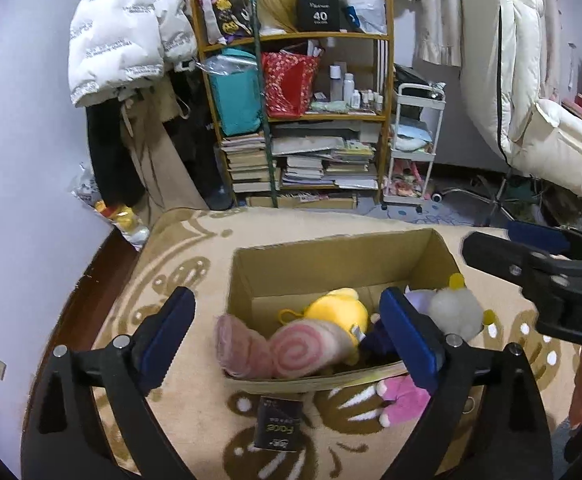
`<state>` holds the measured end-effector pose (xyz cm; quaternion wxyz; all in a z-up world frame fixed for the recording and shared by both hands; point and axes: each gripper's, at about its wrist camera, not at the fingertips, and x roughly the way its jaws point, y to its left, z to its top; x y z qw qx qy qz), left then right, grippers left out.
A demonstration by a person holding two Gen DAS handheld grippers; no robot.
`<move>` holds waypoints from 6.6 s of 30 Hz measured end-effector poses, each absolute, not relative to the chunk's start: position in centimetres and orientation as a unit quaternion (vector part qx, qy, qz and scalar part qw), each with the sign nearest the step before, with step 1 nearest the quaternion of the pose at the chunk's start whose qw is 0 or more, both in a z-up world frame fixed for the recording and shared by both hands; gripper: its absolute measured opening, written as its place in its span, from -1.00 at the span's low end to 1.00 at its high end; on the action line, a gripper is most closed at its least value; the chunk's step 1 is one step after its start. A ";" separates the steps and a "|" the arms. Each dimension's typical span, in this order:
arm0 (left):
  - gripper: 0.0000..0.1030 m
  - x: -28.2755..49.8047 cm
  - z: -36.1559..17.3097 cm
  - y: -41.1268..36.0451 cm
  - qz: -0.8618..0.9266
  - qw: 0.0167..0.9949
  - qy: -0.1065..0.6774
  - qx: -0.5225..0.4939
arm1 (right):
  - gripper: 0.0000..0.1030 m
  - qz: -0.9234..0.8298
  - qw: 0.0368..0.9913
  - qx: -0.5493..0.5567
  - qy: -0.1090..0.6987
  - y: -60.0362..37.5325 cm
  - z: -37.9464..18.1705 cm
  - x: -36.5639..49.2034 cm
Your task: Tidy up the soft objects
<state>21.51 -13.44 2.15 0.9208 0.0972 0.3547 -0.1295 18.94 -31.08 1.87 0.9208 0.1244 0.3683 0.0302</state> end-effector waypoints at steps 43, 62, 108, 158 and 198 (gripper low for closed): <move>0.99 19.2 -8.0 -7.7 -0.096 0.873 0.468 0.100 | 1.00 -0.017 0.873 0.151 0.464 -31.4 -11.7 14.3; 0.98 20.9 -14.3 -8.4 -0.098 0.833 0.529 0.129 | 1.00 -0.020 0.840 0.132 0.526 -30.3 -16.4 16.9; -0.13 16.2 -6.7 -8.2 -0.082 0.894 0.429 0.098 | 0.71 -0.018 0.885 0.186 0.427 -31.7 -8.2 11.0; 0.54 25.5 1.2 -12.2 -0.111 0.919 0.367 0.087 | 0.84 0.025 0.915 0.027 0.401 -27.4 -2.4 22.6; 0.96 5.9 11.2 -3.5 -0.044 0.982 0.161 0.084 | 1.00 0.002 0.974 0.043 0.221 -26.9 8.7 4.0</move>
